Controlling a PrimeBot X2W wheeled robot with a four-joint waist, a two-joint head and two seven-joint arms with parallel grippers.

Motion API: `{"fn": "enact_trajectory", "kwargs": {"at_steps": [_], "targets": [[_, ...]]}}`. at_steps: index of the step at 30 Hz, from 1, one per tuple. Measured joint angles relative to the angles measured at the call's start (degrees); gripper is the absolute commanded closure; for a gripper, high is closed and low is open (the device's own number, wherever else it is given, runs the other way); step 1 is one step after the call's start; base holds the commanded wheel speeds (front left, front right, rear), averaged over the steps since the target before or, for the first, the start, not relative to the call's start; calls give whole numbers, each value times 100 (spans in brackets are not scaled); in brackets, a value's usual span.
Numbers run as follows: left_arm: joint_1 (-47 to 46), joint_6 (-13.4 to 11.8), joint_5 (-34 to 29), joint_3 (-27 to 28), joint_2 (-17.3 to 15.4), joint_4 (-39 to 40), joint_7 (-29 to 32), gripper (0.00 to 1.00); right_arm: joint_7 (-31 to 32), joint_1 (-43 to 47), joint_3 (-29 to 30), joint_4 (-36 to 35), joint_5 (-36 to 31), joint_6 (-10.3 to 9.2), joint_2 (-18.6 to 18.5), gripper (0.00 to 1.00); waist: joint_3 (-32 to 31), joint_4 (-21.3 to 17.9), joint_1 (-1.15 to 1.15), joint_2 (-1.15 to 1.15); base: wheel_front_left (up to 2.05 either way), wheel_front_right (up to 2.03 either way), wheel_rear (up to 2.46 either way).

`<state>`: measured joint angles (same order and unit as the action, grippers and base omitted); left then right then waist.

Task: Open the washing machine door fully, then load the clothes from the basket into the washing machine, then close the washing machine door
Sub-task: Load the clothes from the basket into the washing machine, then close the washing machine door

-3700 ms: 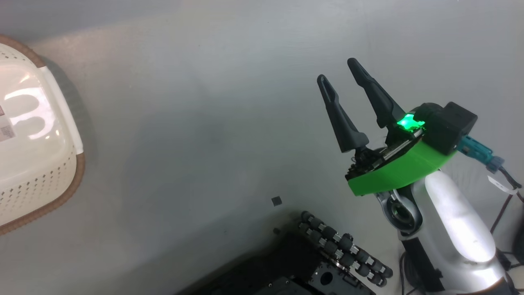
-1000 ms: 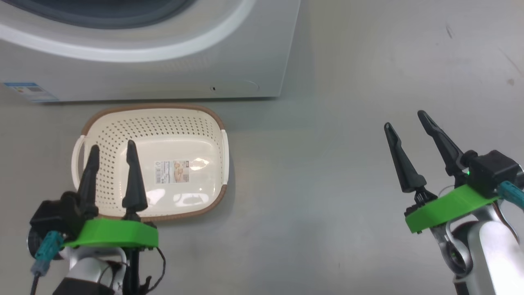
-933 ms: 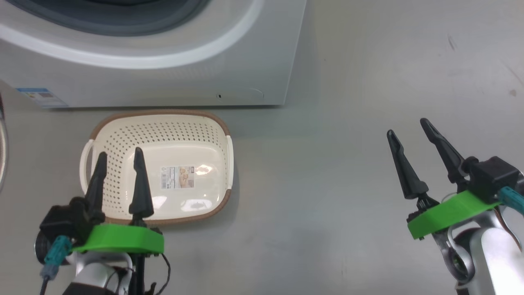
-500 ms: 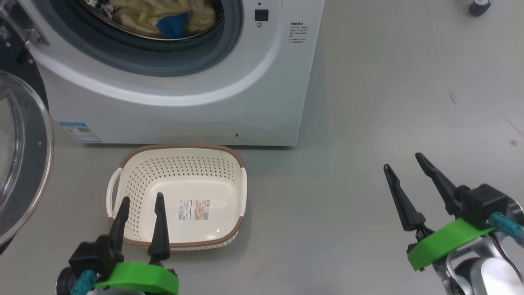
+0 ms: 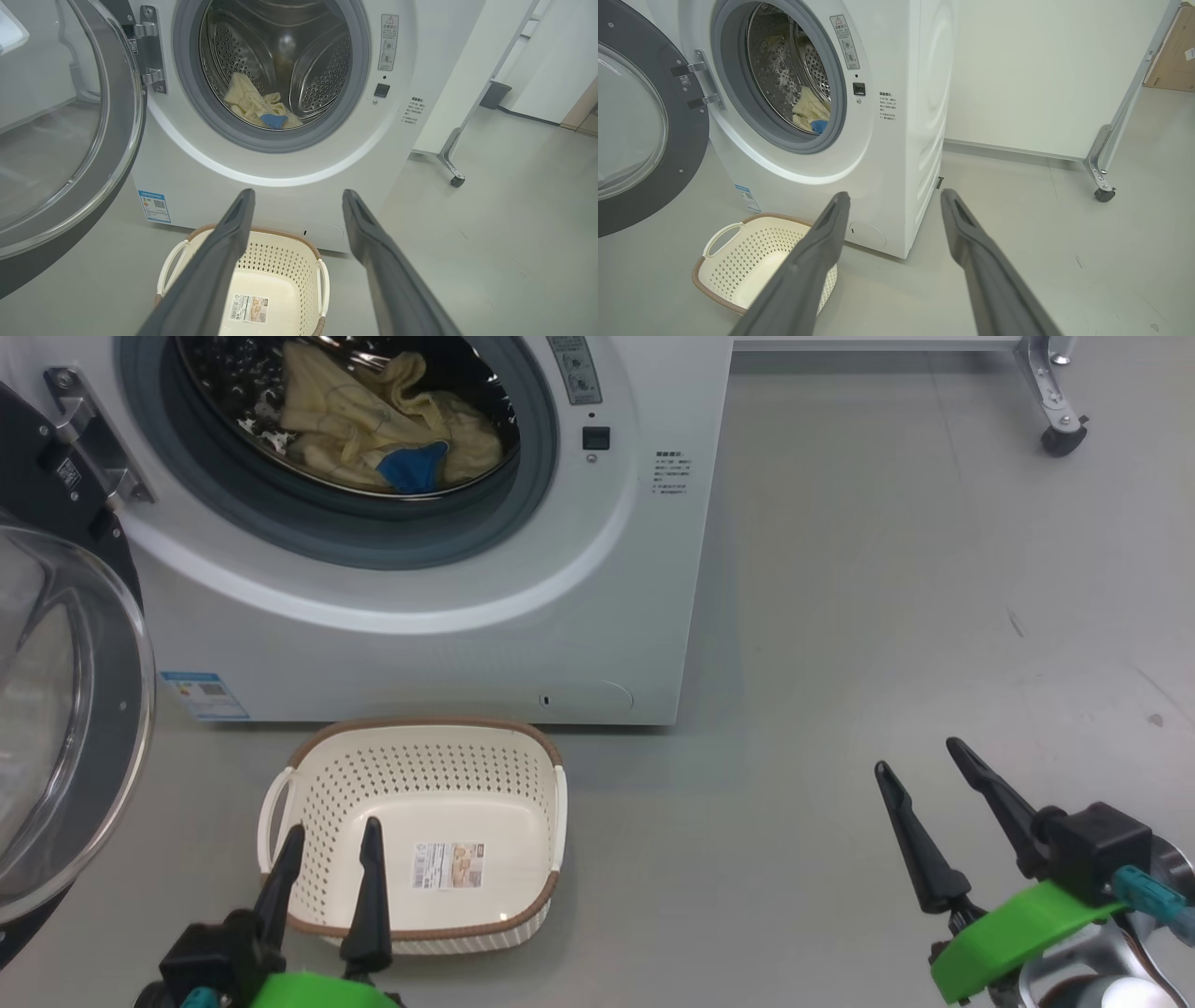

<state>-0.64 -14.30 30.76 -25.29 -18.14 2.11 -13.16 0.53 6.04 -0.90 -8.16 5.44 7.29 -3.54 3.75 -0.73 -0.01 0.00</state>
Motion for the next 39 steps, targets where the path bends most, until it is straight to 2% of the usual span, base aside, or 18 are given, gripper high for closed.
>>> {"fn": "enact_trajectory", "kwargs": {"at_steps": [32, 39], "targets": [[232, 0, -62, -86, -188, 244, 157, 0, 58, 191, 47, -172, -98, 0, 71, 0, -95, 3, 1, 0, 0, 0, 0], [229, 0, -244, -107, -235, 243, 157, 0, 59, 191, 54, -174, -99, 0, 74, 0, -92, 1, 1, 0, -25, 25, 0]]}}
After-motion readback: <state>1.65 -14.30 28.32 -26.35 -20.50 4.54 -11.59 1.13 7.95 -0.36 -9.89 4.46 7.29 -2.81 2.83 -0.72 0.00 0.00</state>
